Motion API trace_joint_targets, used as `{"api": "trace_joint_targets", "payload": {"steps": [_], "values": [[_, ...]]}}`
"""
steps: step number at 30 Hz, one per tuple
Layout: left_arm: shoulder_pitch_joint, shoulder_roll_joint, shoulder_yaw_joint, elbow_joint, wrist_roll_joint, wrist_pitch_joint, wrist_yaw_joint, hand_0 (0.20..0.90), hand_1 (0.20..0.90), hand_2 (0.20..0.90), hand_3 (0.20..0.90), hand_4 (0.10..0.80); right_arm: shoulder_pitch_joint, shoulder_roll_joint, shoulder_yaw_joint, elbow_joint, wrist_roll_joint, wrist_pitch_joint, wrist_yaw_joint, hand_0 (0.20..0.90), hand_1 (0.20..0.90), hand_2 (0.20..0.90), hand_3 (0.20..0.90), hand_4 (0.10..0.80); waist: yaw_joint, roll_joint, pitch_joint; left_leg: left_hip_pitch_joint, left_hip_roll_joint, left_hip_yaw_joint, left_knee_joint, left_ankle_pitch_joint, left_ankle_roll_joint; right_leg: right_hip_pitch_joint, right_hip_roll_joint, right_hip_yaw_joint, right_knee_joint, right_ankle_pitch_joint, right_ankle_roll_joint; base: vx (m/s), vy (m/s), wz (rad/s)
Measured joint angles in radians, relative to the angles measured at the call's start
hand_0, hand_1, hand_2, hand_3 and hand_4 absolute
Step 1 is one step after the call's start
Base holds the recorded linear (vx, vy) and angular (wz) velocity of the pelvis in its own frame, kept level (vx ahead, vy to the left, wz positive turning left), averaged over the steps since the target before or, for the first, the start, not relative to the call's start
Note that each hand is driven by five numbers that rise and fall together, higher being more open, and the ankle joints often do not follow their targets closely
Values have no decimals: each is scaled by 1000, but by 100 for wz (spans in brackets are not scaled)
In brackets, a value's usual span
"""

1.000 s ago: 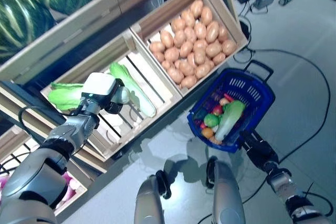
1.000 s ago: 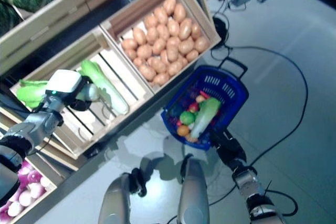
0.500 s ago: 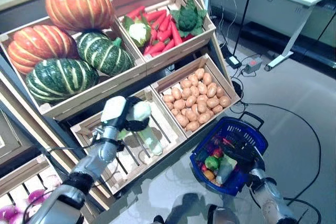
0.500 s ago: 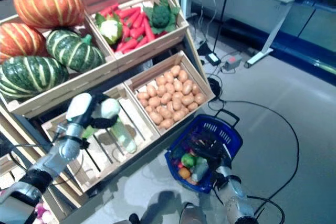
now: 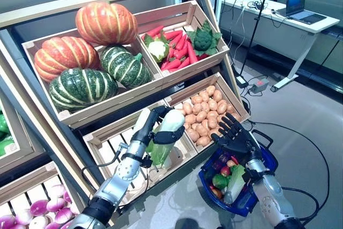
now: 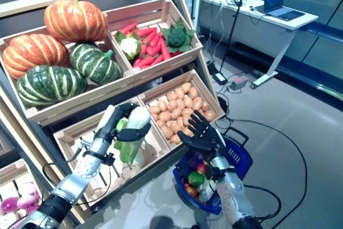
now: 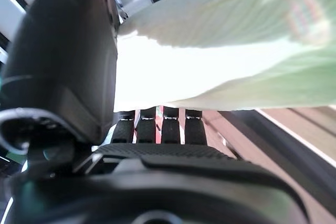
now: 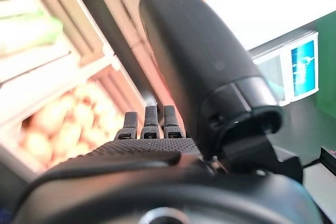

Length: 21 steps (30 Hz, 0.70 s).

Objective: Put vegetables into the basket

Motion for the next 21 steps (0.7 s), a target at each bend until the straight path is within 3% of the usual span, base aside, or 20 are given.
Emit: {"api": "trace_joint_targets", "payload": {"steps": [11,21], "values": [[49,-18,-4,-91,-294,0,-177,300,300,300,300,400,20,0,54,-2,-57,113,0,900,900,900,900,800,-1,-25,-15,12,-1,1,-2,1,0,10,0,2,0,1,1,9,-4,0],[53,-17,-9,-97,-310,0,-194,300,300,300,300,400,22,-56,116,-6,-127,262,75,900,900,900,900,800,17,-36,-19,16,-1,1,-2,1,0,14,0,2,0,2,1,0,0,0]]}}
